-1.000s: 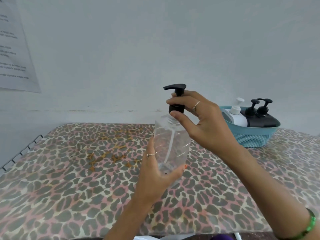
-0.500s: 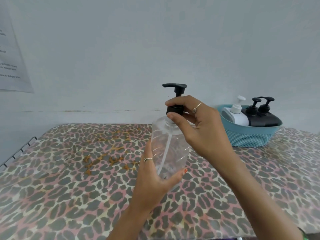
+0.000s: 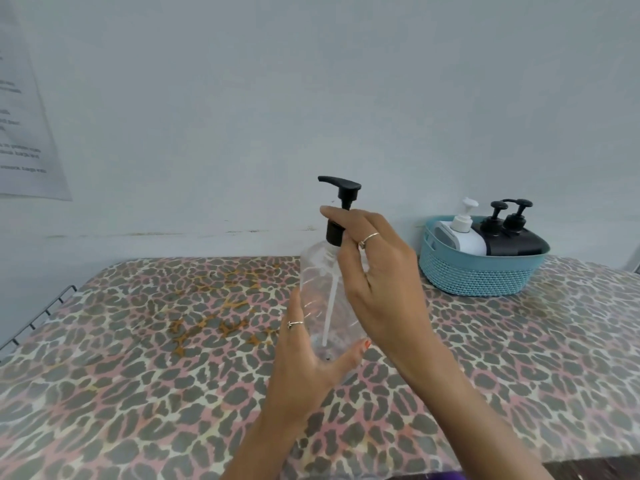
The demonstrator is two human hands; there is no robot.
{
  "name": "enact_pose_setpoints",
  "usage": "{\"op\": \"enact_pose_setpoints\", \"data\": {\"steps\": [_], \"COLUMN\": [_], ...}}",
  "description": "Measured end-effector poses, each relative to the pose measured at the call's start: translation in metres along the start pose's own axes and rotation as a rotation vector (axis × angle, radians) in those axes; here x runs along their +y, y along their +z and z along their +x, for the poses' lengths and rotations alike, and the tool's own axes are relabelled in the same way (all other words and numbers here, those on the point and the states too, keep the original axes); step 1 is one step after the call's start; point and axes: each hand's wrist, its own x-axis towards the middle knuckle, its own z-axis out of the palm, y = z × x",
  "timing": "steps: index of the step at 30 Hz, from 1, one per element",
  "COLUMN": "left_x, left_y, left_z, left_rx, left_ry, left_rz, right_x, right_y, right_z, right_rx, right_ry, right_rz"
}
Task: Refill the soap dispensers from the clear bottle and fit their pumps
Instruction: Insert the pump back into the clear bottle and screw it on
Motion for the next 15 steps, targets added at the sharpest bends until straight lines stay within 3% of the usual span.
{"op": "enact_pose_setpoints", "data": {"steps": [4,8,15], "left_x": [0.001,0.004,0.004], "left_y": [0.0,0.0,0.0], "left_z": [-0.001,-0.001,0.006], "left_rx": [0.011,0.023,0.012], "left_ry": [0.006,0.032,0.037], "left_rz": [0.023,0.047,0.045], "right_x": [-0.002,-0.005,-0.003], "right_y": [-0.008,-0.006,-0.02], "right_z": [0.005,0.007,0.013], "right_rx": [0.044,0.098,-0.062], "right_ry": [0.022,0.166,0.356], "right_rz": [0.055,0.178,0.489]}}
